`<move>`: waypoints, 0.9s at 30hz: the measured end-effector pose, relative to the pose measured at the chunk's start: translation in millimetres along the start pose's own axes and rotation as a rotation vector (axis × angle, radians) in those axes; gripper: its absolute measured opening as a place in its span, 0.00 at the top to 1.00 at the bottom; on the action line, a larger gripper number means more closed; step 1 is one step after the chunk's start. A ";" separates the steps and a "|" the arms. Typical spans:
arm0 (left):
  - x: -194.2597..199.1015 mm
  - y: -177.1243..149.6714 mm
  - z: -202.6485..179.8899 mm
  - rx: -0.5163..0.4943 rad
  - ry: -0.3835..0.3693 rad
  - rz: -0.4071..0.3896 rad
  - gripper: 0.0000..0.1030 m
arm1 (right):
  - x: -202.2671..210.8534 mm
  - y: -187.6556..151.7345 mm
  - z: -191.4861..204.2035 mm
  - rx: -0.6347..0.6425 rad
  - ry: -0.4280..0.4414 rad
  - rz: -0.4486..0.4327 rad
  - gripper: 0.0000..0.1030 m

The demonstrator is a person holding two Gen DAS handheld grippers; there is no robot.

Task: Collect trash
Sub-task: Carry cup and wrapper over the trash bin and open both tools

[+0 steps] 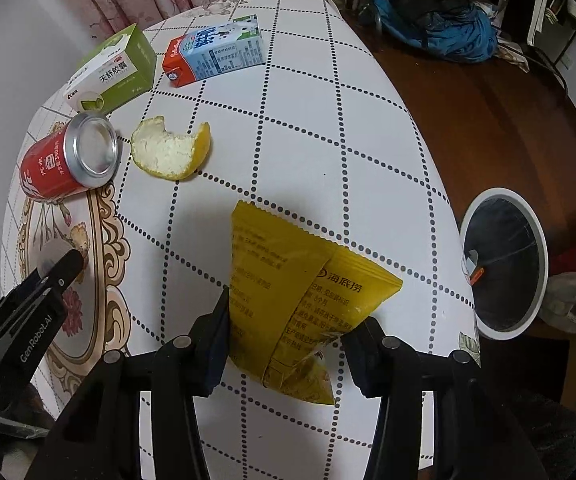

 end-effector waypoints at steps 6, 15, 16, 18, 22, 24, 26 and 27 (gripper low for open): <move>2.7 0.0 -1.2 -0.001 -0.006 -0.002 0.63 | 0.9 -1.5 -1.0 0.006 0.009 0.001 0.51; 10.5 4.7 -7.5 -0.029 0.007 -0.016 0.63 | -0.3 -1.2 -8.5 -0.008 0.059 -0.003 0.52; 12.9 5.1 -8.8 -0.031 0.008 -0.020 0.63 | 0.1 -1.8 -8.2 -0.009 0.066 -0.002 0.52; 21.1 7.6 -12.6 -0.036 0.007 -0.033 0.63 | 2.8 -2.4 -8.3 -0.018 0.090 -0.003 0.53; 47.9 19.4 -17.3 -0.029 -0.001 -0.077 0.63 | 22.1 0.3 -8.7 -0.021 0.147 -0.048 0.54; 66.6 28.4 -19.1 -0.026 0.000 -0.111 0.63 | 37.5 5.2 -10.5 -0.021 0.183 -0.080 0.54; 90.2 38.4 -24.0 -0.023 -0.011 -0.146 0.63 | 56.0 12.2 -15.5 -0.022 0.214 -0.116 0.54; 100.4 42.9 -26.8 -0.024 -0.014 -0.163 0.63 | 62.9 17.7 -17.1 -0.023 0.224 -0.129 0.54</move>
Point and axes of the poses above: each gripper's, at about its wrist camera, not at the fingertips, and x roughly against the way its jaws point, z to its left, y to its top, the point moved 9 cm from there along -x, roughly the way its jaws point, and after that the axes turned 9 degrees about -z, right-handed, at the moved point
